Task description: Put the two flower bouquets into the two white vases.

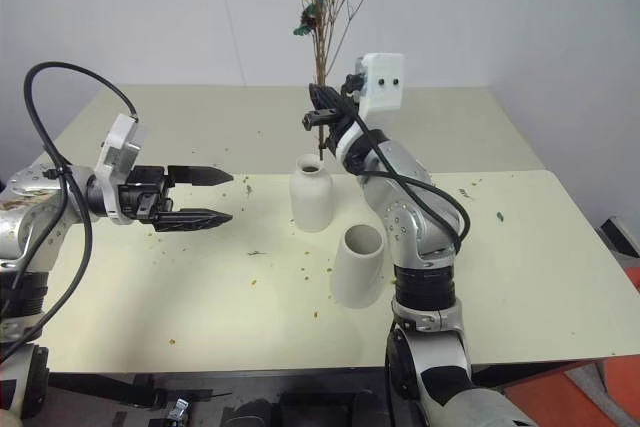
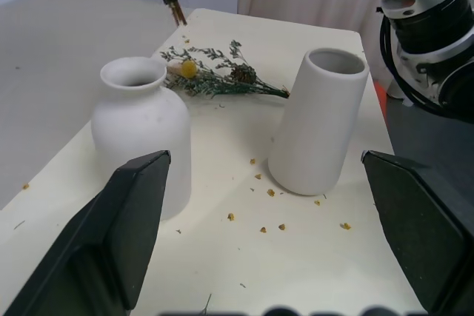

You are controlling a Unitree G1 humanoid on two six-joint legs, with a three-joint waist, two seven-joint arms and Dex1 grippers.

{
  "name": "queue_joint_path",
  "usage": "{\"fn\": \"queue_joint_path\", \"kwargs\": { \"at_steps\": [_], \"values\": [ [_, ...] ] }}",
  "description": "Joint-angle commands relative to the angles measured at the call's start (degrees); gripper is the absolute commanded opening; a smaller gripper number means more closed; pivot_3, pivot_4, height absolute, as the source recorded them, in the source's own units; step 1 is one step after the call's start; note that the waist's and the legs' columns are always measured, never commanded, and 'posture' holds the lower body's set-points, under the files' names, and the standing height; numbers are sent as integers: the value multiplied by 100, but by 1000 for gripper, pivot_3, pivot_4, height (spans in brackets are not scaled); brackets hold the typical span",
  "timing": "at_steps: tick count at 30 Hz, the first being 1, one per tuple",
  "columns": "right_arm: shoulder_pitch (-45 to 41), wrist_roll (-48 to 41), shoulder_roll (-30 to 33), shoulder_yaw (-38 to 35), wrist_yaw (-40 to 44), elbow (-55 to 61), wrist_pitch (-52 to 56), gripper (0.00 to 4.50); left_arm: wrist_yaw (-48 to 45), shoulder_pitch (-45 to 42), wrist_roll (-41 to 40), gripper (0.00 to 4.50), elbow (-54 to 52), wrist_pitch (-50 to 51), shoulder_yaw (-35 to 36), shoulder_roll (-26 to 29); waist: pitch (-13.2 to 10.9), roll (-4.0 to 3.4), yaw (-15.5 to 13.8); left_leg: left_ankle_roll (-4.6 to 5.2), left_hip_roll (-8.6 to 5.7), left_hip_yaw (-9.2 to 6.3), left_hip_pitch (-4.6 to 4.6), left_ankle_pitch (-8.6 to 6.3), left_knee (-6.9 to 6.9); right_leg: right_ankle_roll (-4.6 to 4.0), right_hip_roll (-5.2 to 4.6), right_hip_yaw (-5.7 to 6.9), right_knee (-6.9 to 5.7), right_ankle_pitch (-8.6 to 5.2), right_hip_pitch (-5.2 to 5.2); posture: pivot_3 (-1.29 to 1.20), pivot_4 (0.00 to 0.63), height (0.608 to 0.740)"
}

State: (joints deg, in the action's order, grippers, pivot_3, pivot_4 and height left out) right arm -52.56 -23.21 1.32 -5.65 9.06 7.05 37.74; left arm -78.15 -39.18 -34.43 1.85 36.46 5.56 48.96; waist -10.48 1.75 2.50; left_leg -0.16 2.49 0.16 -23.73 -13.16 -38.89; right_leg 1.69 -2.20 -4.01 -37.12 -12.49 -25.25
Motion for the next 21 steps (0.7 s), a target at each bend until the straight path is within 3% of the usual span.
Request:
{"fn": "queue_joint_path", "kwargs": {
  "at_steps": [1, 13, 21],
  "values": [
    [-338, -127, -96, -88, 31, -63, -301, 21, 84, 73, -156, 4500, -208, 36, 199, 69, 0, 0, 14, 0, 0, 0, 1, 0, 1, -1, 1, 0, -1, 0, 0, 0, 150, 740],
    [-511, 786, -478, 407, -15, -1693, -1960, 21, 218, 129, -156, 4500, -227, -53, 145, 56, 0, 0, 44, -1, 4, 0, 4, 0, 3, -5, 6, 0, 0, 3, 0, 0, 150, 740],
    [-414, 1051, -333, 452, 164, -1925, -2435, 21, 250, 207, -185, 4500, -299, -69, 207, 107, 0, 0, 73, -1, 5, 0, 2, 0, 7, -5, 6, 0, 2, 3, -2, 0, 150, 740]
  ]
}}
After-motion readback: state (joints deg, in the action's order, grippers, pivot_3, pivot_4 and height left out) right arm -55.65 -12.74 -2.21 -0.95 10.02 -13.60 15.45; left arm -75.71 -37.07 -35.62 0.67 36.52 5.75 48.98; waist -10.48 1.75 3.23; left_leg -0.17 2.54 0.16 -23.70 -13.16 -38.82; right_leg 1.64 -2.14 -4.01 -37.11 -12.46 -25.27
